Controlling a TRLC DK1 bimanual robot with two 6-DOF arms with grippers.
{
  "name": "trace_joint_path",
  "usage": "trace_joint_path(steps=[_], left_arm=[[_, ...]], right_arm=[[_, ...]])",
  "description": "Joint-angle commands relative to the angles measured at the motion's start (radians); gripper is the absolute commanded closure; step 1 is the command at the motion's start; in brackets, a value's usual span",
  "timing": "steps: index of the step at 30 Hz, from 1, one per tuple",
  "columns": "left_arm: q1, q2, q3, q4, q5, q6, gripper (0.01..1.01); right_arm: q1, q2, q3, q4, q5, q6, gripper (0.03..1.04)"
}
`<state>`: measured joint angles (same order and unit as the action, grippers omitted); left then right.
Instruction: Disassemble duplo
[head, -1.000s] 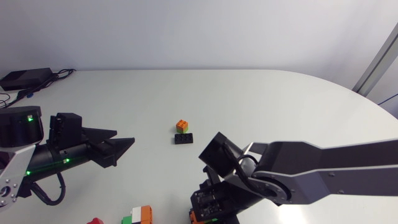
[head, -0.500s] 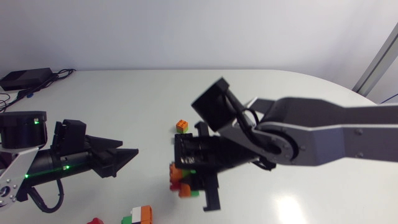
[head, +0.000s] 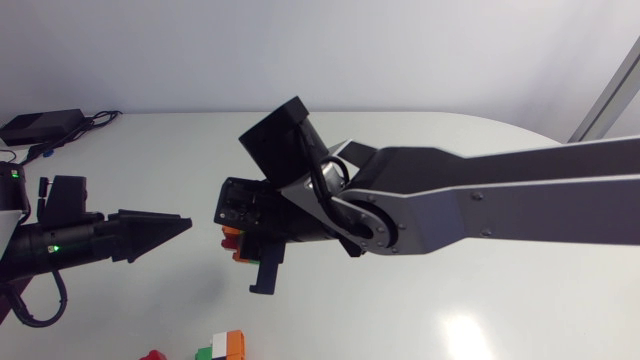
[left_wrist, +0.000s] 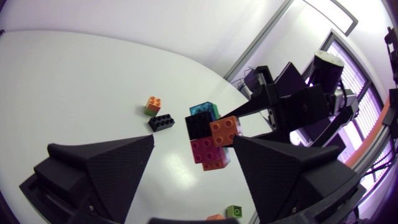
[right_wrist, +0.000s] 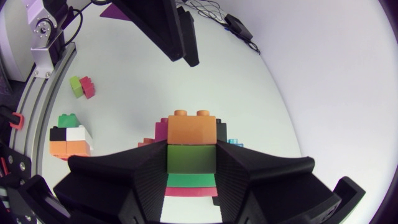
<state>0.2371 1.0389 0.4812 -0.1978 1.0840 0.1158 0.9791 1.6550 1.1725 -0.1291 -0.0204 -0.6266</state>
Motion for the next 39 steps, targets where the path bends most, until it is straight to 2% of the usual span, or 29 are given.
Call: trace_joint_path(steps=[1, 4, 17, 19, 24, 39], left_arm=[[0.022, 0.064, 0.045, -0.022, 0.073, 0.018, 0.146], [0.019, 0.119, 0.071, -0.065, 0.123, 0.047, 0.151], [-0.09, 0.204, 0.088, -0.097, 0.143, 0.073, 0.18], [-0.094, 0.243, 0.102, -0.118, 0.143, 0.081, 0.239], [-0.096, 0.299, 0.138, -0.212, 0.146, 0.151, 0.239], [-0.104, 0.362, 0.168, -0.246, 0.168, 0.159, 0.238]], right_arm=[[0.013, 0.012, -0.02, 0.051, 0.011, 0.022, 0.73], [0.027, 0.023, -0.034, 0.072, 0.03, 0.015, 0.72], [0.072, 0.022, -0.051, 0.109, 0.033, -0.022, 0.72], [0.075, 0.031, -0.053, 0.126, 0.033, -0.028, 0.72], [0.079, 0.048, -0.05, 0.135, 0.033, -0.033, 0.72], [0.095, 0.028, -0.054, 0.135, 0.037, -0.033, 0.71]])
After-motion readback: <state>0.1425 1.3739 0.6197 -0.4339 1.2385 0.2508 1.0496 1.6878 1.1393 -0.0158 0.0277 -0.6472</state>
